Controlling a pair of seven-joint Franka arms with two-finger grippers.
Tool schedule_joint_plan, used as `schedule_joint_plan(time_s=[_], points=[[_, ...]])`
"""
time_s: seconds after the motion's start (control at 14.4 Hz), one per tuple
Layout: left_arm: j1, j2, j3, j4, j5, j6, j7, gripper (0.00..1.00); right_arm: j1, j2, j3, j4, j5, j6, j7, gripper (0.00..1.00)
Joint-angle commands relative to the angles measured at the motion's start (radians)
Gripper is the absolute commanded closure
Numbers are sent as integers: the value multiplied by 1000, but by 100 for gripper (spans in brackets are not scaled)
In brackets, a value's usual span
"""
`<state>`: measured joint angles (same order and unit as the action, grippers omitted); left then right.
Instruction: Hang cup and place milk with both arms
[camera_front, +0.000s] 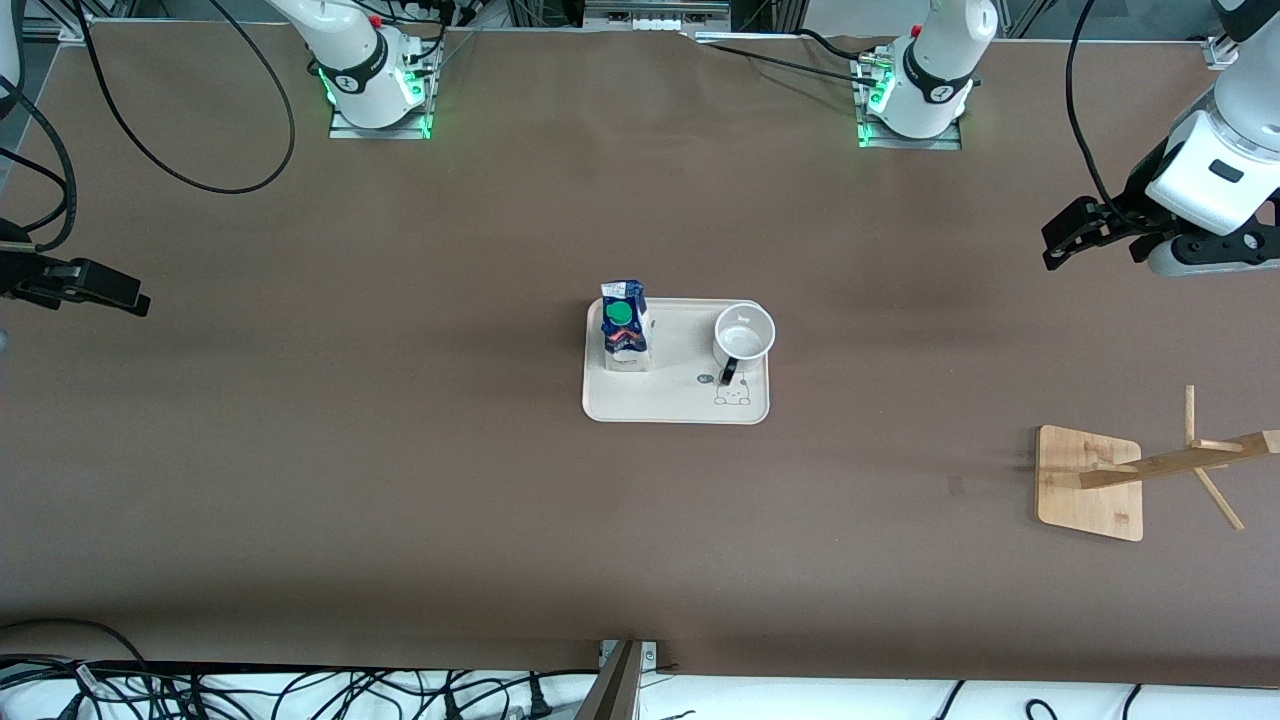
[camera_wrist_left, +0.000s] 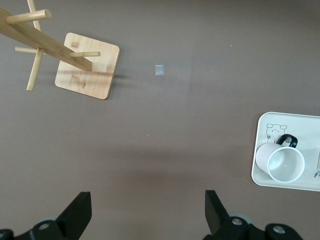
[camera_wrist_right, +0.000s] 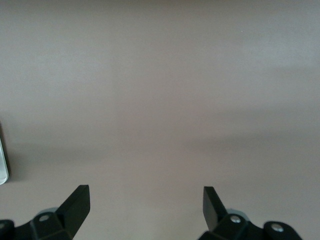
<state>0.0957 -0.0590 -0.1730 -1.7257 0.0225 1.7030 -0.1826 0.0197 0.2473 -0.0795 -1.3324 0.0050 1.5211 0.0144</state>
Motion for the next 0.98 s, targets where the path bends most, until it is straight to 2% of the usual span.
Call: schedule_joint_plan(time_s=[0.0, 0.91], points=[[10, -8, -3, -6, -22, 9, 17, 0, -1, -6, 4, 1, 17, -12, 10, 0], [9, -4, -3, 8, -21, 0, 5, 0, 3, -3, 7, -1, 18, -12, 22, 0]])
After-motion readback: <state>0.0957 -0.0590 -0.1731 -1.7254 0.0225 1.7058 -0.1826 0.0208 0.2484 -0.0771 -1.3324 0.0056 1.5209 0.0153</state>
